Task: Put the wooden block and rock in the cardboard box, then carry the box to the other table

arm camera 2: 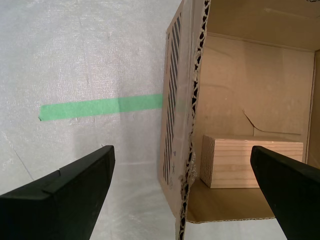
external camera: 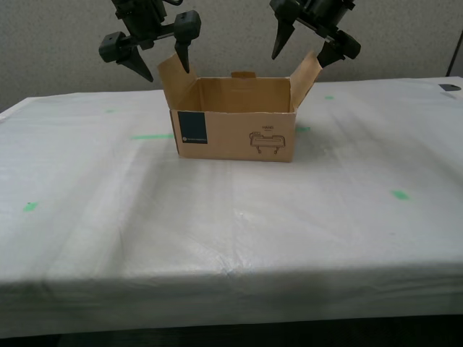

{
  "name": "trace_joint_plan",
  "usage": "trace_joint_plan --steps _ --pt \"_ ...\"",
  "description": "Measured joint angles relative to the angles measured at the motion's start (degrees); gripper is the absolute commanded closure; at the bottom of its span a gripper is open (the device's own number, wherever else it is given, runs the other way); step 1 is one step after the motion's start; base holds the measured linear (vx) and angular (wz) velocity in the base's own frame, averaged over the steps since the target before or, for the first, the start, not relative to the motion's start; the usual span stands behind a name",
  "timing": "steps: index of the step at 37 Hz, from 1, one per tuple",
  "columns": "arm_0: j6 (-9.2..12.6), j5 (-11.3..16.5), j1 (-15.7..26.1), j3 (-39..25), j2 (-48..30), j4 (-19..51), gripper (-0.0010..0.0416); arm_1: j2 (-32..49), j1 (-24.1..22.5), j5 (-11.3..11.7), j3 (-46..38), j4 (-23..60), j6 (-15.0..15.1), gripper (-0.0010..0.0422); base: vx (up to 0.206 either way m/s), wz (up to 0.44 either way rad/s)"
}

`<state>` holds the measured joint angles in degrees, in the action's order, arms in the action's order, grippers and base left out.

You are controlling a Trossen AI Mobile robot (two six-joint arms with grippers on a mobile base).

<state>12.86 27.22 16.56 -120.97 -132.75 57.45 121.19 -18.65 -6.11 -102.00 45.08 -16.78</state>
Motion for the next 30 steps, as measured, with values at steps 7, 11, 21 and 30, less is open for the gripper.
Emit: trace_joint_plan --steps 7,11,21,30 --pt "-0.39 0.42 0.00 0.00 0.00 0.00 0.0012 0.00 0.00 0.00 0.00 0.00 0.09 0.0011 0.000 0.000" --pt "-0.48 0.44 0.00 0.02 0.00 0.00 0.0012 0.00 0.00 0.00 0.00 -0.02 1.70 0.0017 0.000 0.000" --pt "-0.48 0.48 -0.04 0.00 0.00 -0.09 0.0012 0.00 0.00 0.00 0.00 -0.22 1.79 0.0018 0.000 0.000" --pt "-0.50 0.50 -0.04 0.00 0.00 -0.28 0.0012 0.00 0.00 0.00 0.00 -0.26 1.79 0.0018 0.000 0.000"
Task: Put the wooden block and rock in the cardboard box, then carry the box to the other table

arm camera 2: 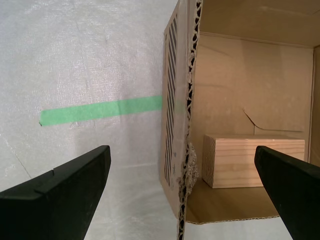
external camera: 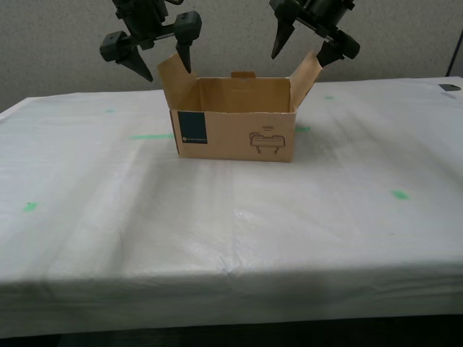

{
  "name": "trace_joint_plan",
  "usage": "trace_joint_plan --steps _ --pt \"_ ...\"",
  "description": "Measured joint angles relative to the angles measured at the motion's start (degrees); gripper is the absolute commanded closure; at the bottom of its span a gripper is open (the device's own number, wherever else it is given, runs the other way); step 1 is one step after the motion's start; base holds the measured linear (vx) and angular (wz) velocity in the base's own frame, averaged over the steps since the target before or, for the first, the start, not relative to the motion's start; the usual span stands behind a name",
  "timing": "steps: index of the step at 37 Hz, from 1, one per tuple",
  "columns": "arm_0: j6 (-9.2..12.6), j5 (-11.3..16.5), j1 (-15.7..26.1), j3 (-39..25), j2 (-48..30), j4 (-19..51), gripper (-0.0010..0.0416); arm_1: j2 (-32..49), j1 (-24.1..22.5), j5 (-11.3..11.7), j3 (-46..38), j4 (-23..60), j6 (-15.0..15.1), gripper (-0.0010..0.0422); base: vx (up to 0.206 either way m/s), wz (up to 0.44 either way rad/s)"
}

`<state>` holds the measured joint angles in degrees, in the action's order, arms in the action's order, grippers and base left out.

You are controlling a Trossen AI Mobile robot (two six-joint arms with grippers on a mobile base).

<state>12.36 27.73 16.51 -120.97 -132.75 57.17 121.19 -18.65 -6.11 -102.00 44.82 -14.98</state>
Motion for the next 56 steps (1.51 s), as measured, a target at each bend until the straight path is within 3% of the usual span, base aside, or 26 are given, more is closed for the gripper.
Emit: trace_joint_plan --steps 43,56 --pt "0.22 0.04 0.02 0.00 0.02 -0.15 0.0012 0.00 0.00 0.00 0.00 -2.19 -0.02 0.0018 0.000 0.000" --pt "0.09 0.04 -0.02 0.00 3.34 0.26 0.0012 -2.01 -0.02 0.02 -1.95 0.02 0.22 0.0018 0.000 0.000"
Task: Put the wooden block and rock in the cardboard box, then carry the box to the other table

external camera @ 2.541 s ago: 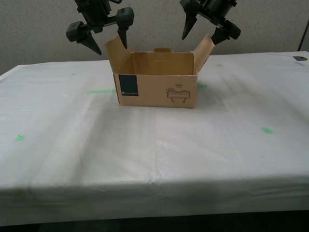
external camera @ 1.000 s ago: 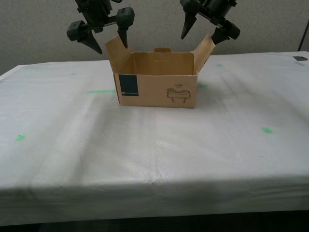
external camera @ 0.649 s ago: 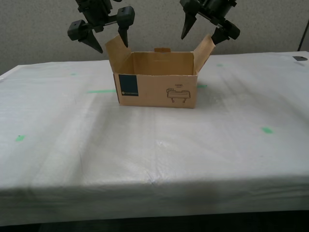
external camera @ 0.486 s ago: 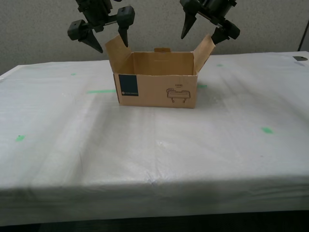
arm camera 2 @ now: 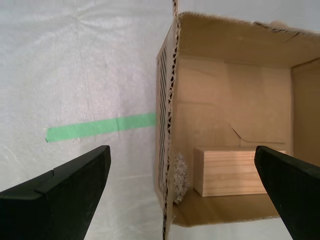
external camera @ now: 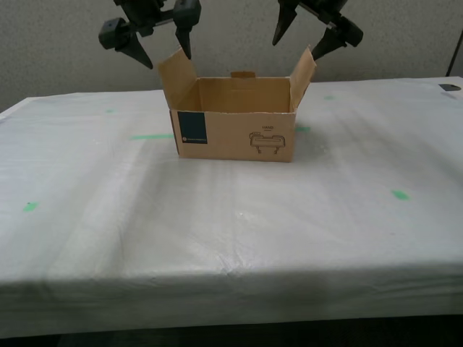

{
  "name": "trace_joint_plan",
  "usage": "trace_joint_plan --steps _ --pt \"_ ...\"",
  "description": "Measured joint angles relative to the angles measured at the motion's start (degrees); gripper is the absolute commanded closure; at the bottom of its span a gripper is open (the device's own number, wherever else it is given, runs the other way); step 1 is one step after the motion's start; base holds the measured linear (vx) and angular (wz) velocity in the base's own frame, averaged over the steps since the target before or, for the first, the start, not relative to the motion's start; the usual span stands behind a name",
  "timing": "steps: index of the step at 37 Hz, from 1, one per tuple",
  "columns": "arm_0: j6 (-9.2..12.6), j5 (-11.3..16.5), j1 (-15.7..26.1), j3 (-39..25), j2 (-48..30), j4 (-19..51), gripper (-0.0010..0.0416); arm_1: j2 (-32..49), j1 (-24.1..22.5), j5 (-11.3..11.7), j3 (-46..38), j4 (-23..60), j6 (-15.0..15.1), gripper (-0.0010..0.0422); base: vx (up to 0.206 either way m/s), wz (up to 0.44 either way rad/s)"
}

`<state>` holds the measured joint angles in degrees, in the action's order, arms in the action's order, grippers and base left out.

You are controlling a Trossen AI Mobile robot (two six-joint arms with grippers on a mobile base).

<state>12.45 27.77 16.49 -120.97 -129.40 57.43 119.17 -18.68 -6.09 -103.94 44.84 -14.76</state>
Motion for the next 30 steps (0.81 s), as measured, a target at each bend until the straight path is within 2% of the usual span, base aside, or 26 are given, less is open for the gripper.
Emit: trace_joint_plan --steps 6,8,13,15,20,30 --pt "-0.02 0.00 0.00 0.00 3.23 0.63 0.0012 -4.31 -0.02 0.11 0.04 0.52 -0.02 0.0018 0.000 0.000" --pt "-0.02 -0.35 0.00 0.00 4.46 0.68 0.0012 -6.05 -0.04 0.98 0.09 0.92 -0.02 0.0018 0.000 0.000" --pt "-0.07 -5.51 0.09 0.00 7.37 0.66 0.0012 -10.45 -0.09 3.26 0.04 1.20 0.20 0.0018 0.000 0.000" --pt "-0.26 -6.19 0.02 0.00 8.24 0.98 0.0012 -12.07 -0.09 3.93 0.07 1.44 0.52 0.0018 0.000 0.000" --pt "-0.52 -6.32 -0.02 0.00 10.03 1.57 0.0012 -15.58 -0.09 4.09 0.04 2.51 1.57 0.0018 0.000 0.000" --pt "-0.50 -6.43 0.02 0.00 11.67 2.86 0.0012 -19.04 -0.09 4.11 0.00 5.57 1.70 0.0018 0.000 0.000"
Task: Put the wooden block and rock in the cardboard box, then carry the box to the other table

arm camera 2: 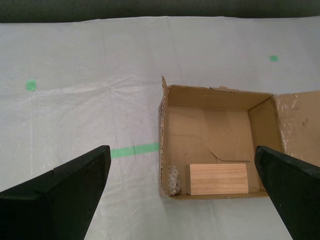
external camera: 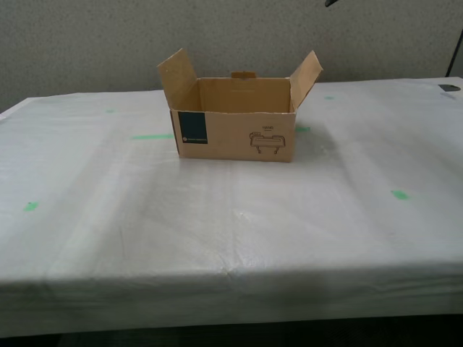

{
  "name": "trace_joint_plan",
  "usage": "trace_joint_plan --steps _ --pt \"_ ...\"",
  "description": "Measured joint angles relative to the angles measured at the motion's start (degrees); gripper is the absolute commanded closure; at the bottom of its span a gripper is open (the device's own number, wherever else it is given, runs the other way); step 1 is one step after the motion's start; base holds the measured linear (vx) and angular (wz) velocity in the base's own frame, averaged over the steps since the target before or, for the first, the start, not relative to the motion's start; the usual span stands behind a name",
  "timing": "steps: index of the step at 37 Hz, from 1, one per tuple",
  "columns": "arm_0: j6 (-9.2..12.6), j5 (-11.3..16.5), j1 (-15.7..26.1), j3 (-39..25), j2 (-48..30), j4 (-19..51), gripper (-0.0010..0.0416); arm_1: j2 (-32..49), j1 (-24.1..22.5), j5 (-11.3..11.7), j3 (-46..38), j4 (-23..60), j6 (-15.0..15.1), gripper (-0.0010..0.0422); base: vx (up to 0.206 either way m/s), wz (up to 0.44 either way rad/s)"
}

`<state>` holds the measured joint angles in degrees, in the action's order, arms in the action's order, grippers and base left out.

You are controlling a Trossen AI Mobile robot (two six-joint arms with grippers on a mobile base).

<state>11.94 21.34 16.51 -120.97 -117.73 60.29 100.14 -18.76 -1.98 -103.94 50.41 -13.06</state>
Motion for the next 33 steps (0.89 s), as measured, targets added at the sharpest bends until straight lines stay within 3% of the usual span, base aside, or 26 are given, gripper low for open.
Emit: trace_joint_plan --steps 3,6,9,12,33 --pt "0.00 -0.02 -0.07 0.00 0.02 0.46 0.0012 -0.31 0.00 0.33 0.04 1.79 0.26 0.0018 0.000 0.000" --pt "-0.02 -0.55 -0.04 0.00 0.02 0.48 0.0012 -0.44 0.00 2.69 0.42 2.73 0.63 0.0018 0.000 0.000" --pt "-0.04 -3.41 0.02 0.00 0.02 0.57 0.0012 -1.31 0.00 6.25 2.19 2.80 0.68 0.0018 0.000 0.000" --pt "-0.20 -5.77 0.07 0.00 0.02 1.16 0.0012 -2.93 0.00 8.04 5.03 2.08 0.72 0.0018 0.000 0.000" --pt "-2.23 -6.23 0.04 0.00 0.09 2.71 0.0012 -16.28 0.00 8.22 27.19 -9.22 0.81 0.0018 0.000 0.000"
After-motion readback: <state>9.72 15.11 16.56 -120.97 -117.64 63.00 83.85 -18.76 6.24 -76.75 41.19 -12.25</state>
